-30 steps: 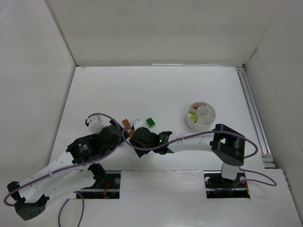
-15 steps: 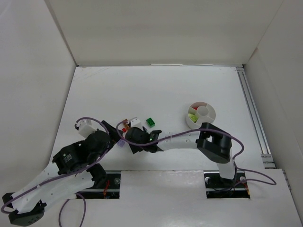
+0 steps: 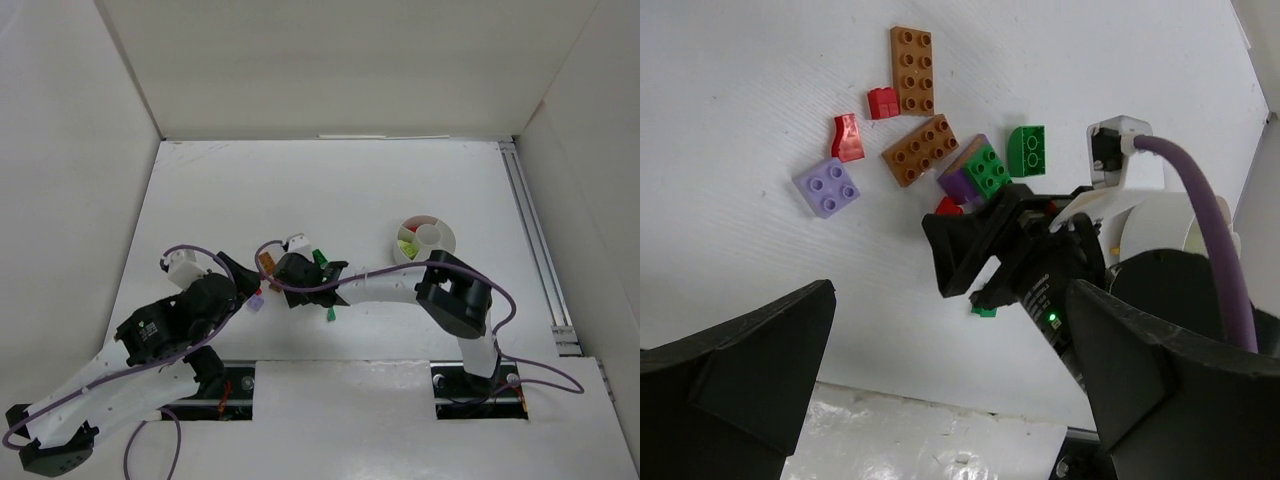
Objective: Sort the legos into containers by color
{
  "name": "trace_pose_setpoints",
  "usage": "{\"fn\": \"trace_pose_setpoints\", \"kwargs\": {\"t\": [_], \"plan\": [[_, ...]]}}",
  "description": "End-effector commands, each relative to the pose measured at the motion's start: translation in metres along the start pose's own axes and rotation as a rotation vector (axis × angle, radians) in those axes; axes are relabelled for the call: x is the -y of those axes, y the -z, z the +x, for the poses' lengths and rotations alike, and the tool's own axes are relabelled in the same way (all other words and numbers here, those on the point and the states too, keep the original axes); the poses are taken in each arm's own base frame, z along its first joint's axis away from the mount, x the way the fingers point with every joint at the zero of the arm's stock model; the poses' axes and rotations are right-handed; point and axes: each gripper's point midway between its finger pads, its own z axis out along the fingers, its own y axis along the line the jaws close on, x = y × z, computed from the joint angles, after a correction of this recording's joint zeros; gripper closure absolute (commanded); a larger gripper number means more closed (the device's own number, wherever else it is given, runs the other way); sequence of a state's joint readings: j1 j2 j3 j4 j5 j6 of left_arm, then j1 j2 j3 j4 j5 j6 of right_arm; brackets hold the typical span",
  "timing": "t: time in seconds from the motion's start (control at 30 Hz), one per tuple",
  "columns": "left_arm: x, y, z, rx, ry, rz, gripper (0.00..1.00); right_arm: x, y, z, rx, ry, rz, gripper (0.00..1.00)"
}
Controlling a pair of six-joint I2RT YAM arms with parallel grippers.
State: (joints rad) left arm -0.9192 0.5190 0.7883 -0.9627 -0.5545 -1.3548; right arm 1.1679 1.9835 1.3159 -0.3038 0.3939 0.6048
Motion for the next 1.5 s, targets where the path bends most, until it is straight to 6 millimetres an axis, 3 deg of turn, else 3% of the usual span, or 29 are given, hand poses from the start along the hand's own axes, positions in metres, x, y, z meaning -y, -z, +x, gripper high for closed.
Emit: {"fn": "trace_pose_setpoints", "kwargs": {"t": [0.0,0.13,0.2,0.37,0.5,0.67,0.73,0.8,0.83,0.93,0.97,1.03,1.07,1.2,1.33,1.47], "plan": [[0.008,0.001,-0.008,0.035,0.012,0.025,0.00,0.012,-0.011,-0.013,0.023,-0.003,0.025,0.39],[0.010,0.001,-0.010,0.046,0.007,0.030,0.00,0.002,-0.011,-0.023,0.036,0.025,-0.008,0.49],[0.010,0.001,-0.010,0.046,0.007,0.030,0.00,0.001,-0.014,-0.019,0.024,0.029,-0.012,0.54],[0.007,-0.001,-0.009,0.045,0.002,0.023,0.00,-0.004,-0.008,-0.024,0.035,0.038,-0.047,0.73],[0.010,-0.004,-0.007,0.045,-0.005,0.027,0.00,-0.007,0.010,-0.039,0.070,0.032,-0.079,0.80],[0.018,-0.009,0.001,0.020,-0.029,0.045,0.00,-0.002,0.068,-0.076,0.177,0.044,-0.139,0.83],[0.024,-0.014,0.006,0.010,-0.046,0.055,0.00,0.020,0.076,-0.080,0.189,0.045,-0.108,0.83],[0.024,-0.023,0.011,0.009,-0.091,0.047,0.00,0.043,0.097,-0.095,0.227,0.026,-0.096,0.83],[0.034,-0.024,0.012,0.007,-0.088,0.076,0.00,0.068,0.098,-0.102,0.231,0.001,-0.055,0.83],[0.037,-0.036,0.019,0.004,-0.149,0.059,0.00,0.125,0.115,-0.109,0.259,-0.027,0.044,0.83],[0.042,-0.039,0.021,0.007,-0.154,0.068,0.00,0.161,0.116,-0.112,0.252,-0.063,0.115,0.83],[0.049,-0.047,0.022,0.009,-0.179,0.049,0.00,0.194,0.130,-0.120,0.280,-0.078,0.169,0.83],[0.052,-0.052,0.022,0.012,-0.206,0.052,0.00,0.222,0.132,-0.123,0.286,-0.112,0.219,0.83],[0.070,-0.077,0.016,-0.029,-0.260,0.069,0.00,0.271,0.143,-0.132,0.297,-0.137,0.293,0.82],[0.057,-0.111,0.003,-0.112,-0.258,0.043,0.00,0.306,0.139,-0.130,0.277,-0.160,0.352,0.82],[0.051,-0.116,-0.004,-0.101,-0.271,-0.001,0.00,0.327,0.128,-0.122,0.233,-0.182,0.365,0.82]]}}
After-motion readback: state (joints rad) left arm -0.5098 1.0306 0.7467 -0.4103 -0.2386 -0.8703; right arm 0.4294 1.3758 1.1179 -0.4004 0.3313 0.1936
